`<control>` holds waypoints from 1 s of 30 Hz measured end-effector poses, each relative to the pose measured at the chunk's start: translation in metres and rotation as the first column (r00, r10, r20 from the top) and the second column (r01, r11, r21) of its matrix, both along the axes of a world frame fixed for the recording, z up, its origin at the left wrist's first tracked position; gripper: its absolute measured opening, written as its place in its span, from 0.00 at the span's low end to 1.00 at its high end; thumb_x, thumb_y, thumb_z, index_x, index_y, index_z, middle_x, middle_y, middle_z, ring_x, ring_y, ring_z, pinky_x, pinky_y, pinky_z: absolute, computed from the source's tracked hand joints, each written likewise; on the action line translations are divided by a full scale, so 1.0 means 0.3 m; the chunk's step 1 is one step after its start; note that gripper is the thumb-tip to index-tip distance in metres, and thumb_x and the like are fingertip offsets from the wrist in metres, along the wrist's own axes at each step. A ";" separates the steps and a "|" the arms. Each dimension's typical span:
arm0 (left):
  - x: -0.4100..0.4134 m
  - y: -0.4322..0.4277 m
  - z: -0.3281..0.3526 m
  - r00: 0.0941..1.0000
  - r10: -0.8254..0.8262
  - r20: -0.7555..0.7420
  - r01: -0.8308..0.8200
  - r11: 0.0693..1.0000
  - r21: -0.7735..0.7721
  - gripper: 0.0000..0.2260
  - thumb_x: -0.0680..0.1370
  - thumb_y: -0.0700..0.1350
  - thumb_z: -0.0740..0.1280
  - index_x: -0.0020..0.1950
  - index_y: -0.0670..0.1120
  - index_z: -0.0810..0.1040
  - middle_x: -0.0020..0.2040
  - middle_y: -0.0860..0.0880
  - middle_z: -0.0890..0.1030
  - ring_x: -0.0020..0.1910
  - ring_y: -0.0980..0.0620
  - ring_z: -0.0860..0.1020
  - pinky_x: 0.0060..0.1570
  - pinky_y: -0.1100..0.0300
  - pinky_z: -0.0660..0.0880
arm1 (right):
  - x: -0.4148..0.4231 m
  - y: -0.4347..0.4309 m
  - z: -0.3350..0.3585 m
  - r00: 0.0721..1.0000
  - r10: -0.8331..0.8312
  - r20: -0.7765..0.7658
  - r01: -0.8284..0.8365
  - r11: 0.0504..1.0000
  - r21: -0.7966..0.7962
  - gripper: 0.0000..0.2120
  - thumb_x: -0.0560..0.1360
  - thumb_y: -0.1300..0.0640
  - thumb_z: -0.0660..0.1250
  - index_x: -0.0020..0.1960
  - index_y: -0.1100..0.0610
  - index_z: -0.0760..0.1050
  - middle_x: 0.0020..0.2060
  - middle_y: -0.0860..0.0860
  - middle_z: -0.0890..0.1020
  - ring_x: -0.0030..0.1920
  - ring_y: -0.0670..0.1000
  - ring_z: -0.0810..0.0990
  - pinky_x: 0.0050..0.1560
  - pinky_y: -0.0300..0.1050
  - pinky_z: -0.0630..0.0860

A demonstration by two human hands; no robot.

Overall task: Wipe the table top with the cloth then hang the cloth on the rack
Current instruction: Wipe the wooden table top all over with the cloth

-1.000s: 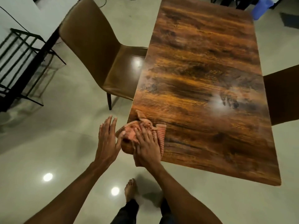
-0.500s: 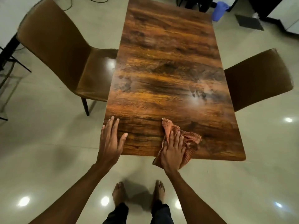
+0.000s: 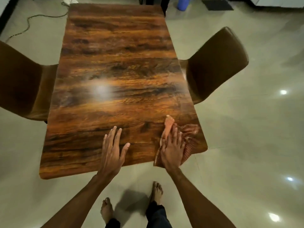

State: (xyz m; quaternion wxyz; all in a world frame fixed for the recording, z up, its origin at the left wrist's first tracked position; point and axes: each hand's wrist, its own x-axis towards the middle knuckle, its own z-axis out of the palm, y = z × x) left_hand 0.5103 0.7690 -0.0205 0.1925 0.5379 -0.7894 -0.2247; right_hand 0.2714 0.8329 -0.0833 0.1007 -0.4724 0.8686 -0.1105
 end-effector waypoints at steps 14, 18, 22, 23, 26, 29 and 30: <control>-0.461 -0.053 0.027 0.988 -0.136 0.074 0.138 0.990 -0.015 0.30 0.83 0.61 0.52 0.81 0.46 0.59 0.82 0.46 0.58 0.81 0.52 0.53 0.80 0.52 0.44 | -0.421 0.039 -0.012 0.940 0.341 0.023 -0.340 0.940 -0.036 0.28 0.85 0.40 0.46 0.84 0.44 0.50 0.84 0.47 0.50 0.83 0.53 0.48 0.81 0.59 0.46; -0.489 -0.105 0.022 0.987 -0.138 0.086 0.139 0.990 -0.003 0.30 0.83 0.62 0.51 0.81 0.48 0.57 0.82 0.47 0.56 0.81 0.53 0.52 0.79 0.54 0.41 | -0.403 -0.098 0.015 0.998 0.009 0.067 -0.009 1.000 0.011 0.31 0.84 0.37 0.42 0.84 0.48 0.51 0.83 0.53 0.53 0.83 0.60 0.49 0.80 0.64 0.44; -0.495 -0.180 0.000 0.985 -0.140 0.103 0.140 0.990 0.011 0.31 0.83 0.64 0.50 0.81 0.48 0.58 0.82 0.48 0.56 0.81 0.53 0.53 0.79 0.56 0.39 | -0.329 -0.180 0.018 0.917 0.383 0.106 -0.384 0.923 -0.016 0.31 0.84 0.35 0.39 0.84 0.45 0.46 0.84 0.47 0.47 0.83 0.53 0.45 0.81 0.63 0.48; -0.495 -0.202 -0.004 0.985 -0.139 0.100 0.139 0.990 0.006 0.31 0.83 0.64 0.50 0.81 0.48 0.58 0.82 0.49 0.56 0.81 0.53 0.53 0.79 0.55 0.39 | -0.366 -0.210 0.012 0.911 0.397 0.112 -0.397 0.918 -0.018 0.30 0.84 0.36 0.41 0.84 0.43 0.46 0.83 0.45 0.46 0.83 0.51 0.45 0.81 0.62 0.48; -0.484 -0.293 -0.020 0.985 -0.142 0.094 0.142 0.990 0.010 0.30 0.83 0.62 0.51 0.82 0.49 0.57 0.82 0.49 0.55 0.81 0.54 0.50 0.79 0.54 0.40 | -0.461 -0.365 0.012 0.942 0.319 0.103 -0.323 0.946 0.027 0.30 0.83 0.36 0.41 0.84 0.43 0.44 0.83 0.45 0.45 0.83 0.51 0.44 0.81 0.61 0.43; -0.487 -0.382 -0.034 0.988 -0.145 0.058 0.144 0.989 0.014 0.29 0.84 0.61 0.52 0.82 0.49 0.56 0.82 0.49 0.55 0.81 0.54 0.50 0.79 0.54 0.40 | -0.448 -0.436 0.028 0.948 0.301 0.102 -0.307 0.951 0.047 0.31 0.83 0.36 0.38 0.84 0.45 0.43 0.84 0.47 0.44 0.83 0.51 0.40 0.81 0.60 0.43; -0.487 -0.406 -0.039 0.990 -0.139 0.040 0.138 0.990 0.026 0.29 0.84 0.61 0.52 0.82 0.49 0.56 0.82 0.49 0.54 0.81 0.54 0.49 0.79 0.54 0.40 | -0.421 -0.415 0.031 0.946 0.308 0.099 -0.314 0.948 0.055 0.31 0.84 0.37 0.38 0.84 0.45 0.43 0.84 0.46 0.44 0.83 0.51 0.39 0.82 0.60 0.43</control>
